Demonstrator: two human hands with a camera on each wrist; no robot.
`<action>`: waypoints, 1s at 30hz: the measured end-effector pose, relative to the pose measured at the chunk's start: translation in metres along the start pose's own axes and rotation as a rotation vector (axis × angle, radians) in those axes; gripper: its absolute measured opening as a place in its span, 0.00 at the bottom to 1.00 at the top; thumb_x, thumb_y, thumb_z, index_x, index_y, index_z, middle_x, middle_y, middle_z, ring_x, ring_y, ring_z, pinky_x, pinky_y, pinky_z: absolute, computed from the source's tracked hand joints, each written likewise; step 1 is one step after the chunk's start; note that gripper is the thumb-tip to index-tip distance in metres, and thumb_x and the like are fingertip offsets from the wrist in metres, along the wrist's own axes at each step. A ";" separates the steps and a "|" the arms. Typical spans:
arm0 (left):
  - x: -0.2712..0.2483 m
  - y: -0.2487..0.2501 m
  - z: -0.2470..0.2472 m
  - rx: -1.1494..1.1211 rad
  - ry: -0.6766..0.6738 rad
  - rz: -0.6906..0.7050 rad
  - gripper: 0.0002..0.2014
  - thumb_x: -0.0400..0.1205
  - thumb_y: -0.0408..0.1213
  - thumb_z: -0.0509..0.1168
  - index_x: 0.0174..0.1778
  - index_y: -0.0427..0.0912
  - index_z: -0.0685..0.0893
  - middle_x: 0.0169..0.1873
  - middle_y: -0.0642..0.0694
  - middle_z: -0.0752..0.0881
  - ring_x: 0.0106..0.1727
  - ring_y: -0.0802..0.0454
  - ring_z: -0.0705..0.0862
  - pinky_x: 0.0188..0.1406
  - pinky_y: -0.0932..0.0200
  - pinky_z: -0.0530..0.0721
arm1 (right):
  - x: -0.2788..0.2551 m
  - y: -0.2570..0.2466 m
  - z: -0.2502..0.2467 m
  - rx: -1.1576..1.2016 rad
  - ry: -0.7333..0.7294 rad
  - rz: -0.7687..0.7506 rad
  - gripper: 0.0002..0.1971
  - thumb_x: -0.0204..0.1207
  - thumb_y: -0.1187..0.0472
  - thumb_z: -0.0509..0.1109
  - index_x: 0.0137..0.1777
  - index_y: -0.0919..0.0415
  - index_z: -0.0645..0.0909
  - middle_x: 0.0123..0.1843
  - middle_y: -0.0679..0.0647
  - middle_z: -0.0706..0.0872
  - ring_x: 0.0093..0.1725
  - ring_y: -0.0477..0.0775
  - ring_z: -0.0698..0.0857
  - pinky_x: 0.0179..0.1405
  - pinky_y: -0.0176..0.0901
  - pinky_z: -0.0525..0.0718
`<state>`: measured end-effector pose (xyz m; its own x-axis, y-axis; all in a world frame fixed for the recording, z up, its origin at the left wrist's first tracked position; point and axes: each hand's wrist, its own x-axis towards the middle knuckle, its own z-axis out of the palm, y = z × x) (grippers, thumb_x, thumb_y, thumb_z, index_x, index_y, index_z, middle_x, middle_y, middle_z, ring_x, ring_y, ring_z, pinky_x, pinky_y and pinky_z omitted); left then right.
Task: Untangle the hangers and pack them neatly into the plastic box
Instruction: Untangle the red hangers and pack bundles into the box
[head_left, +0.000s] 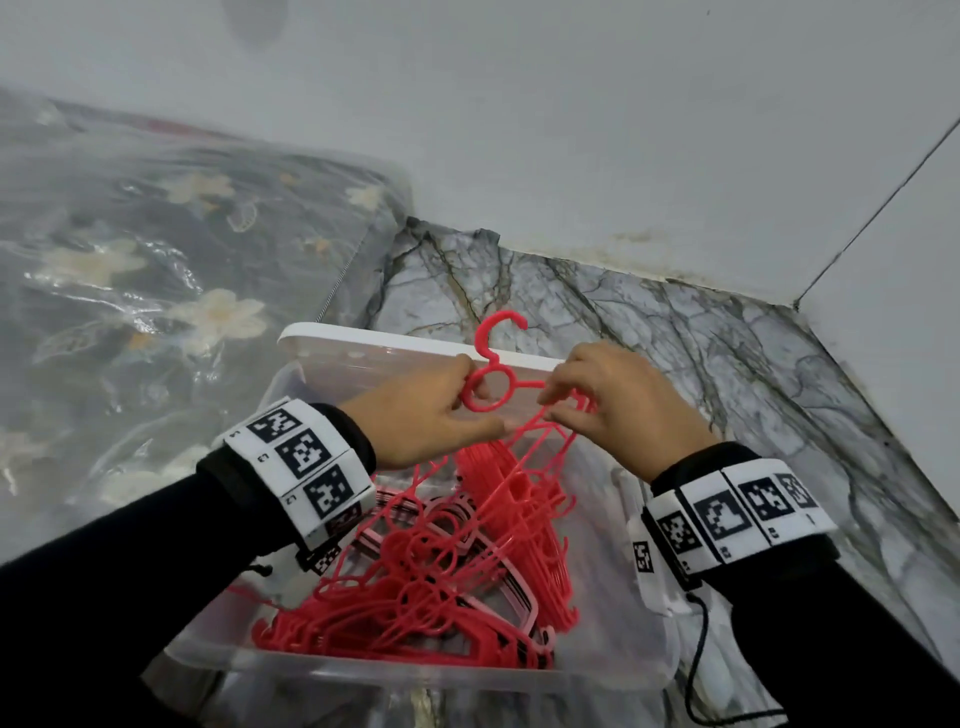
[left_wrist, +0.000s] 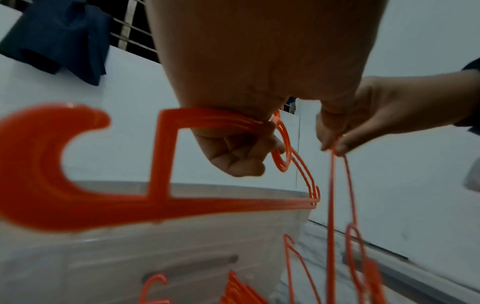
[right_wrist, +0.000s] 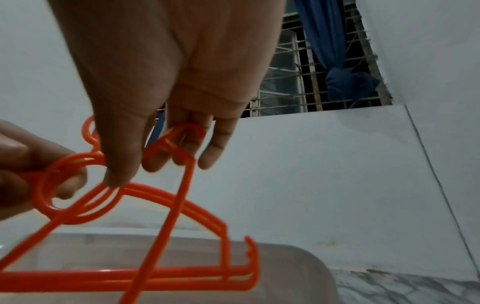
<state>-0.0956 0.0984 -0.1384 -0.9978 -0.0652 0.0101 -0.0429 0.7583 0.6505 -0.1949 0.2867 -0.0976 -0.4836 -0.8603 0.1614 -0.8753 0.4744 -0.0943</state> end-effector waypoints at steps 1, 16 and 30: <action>0.000 0.003 0.004 -0.081 -0.004 -0.001 0.27 0.74 0.62 0.66 0.60 0.47 0.74 0.48 0.55 0.83 0.48 0.60 0.81 0.50 0.59 0.79 | 0.001 -0.002 0.001 0.045 0.061 -0.020 0.05 0.73 0.55 0.75 0.47 0.54 0.87 0.41 0.45 0.76 0.48 0.49 0.76 0.43 0.37 0.67; 0.005 0.002 0.002 0.061 0.176 0.097 0.12 0.87 0.42 0.56 0.57 0.37 0.75 0.42 0.43 0.82 0.43 0.45 0.79 0.40 0.53 0.70 | -0.003 0.020 0.003 0.415 0.470 0.251 0.16 0.69 0.62 0.77 0.55 0.53 0.78 0.52 0.45 0.78 0.40 0.40 0.79 0.39 0.22 0.74; 0.005 -0.011 -0.027 0.121 0.246 0.060 0.14 0.87 0.45 0.55 0.61 0.41 0.77 0.39 0.43 0.83 0.42 0.43 0.80 0.43 0.47 0.76 | 0.002 -0.002 0.061 0.410 -0.349 0.139 0.06 0.73 0.67 0.73 0.48 0.62 0.87 0.47 0.53 0.90 0.40 0.43 0.84 0.45 0.33 0.80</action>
<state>-0.0990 0.0727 -0.1249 -0.9574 -0.1617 0.2394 -0.0043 0.8366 0.5477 -0.1936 0.2727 -0.1567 -0.5031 -0.8387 -0.2087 -0.6961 0.5363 -0.4773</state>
